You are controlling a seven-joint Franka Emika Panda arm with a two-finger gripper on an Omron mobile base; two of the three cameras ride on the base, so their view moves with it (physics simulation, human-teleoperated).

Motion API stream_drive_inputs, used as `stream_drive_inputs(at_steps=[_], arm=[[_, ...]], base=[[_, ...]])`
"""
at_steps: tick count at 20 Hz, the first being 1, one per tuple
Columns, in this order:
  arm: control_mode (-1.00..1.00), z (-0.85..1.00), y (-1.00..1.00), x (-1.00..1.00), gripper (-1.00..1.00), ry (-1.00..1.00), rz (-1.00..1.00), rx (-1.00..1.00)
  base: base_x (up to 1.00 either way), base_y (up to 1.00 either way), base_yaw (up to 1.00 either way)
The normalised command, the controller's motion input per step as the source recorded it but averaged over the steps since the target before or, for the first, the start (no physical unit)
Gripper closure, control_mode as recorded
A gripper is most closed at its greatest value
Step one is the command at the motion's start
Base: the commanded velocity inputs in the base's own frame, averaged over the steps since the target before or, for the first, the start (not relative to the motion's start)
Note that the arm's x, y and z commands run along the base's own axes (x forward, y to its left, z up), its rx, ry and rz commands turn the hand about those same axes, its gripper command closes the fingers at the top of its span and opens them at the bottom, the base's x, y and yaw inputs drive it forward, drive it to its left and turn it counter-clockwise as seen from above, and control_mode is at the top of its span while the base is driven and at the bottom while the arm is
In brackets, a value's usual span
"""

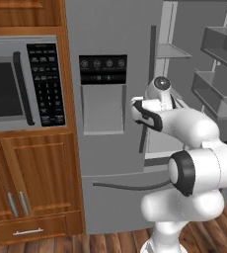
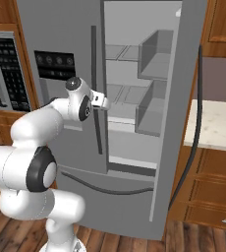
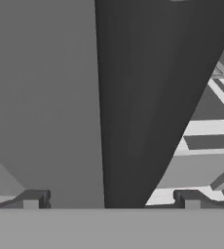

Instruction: Place one of the steaks on the plate and the other in the bowl. Then place the bowl in the fridge.

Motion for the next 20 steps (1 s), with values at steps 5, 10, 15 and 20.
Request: stream_drive_inputs(at_steps=[5,10,15,20], arm=[[-1.0,0.01,-0.04,-0.04,-1.0,-0.08,0.0,0.0],[-1.0,0.02,0.0,0.15,-1.0,-0.01,0.0,0.0],[-1.0,0.0,0.0,0.57,-1.0,0.04,0.0,-0.03],[-1.0,0.0,0.0,0.38,-1.0,-0.01,0.01,0.0]], base=[[0.0,0.0,0.0],[0.0,0.0,0.0],[0.0,0.0,0.0],[0.0,0.0,0.0]])
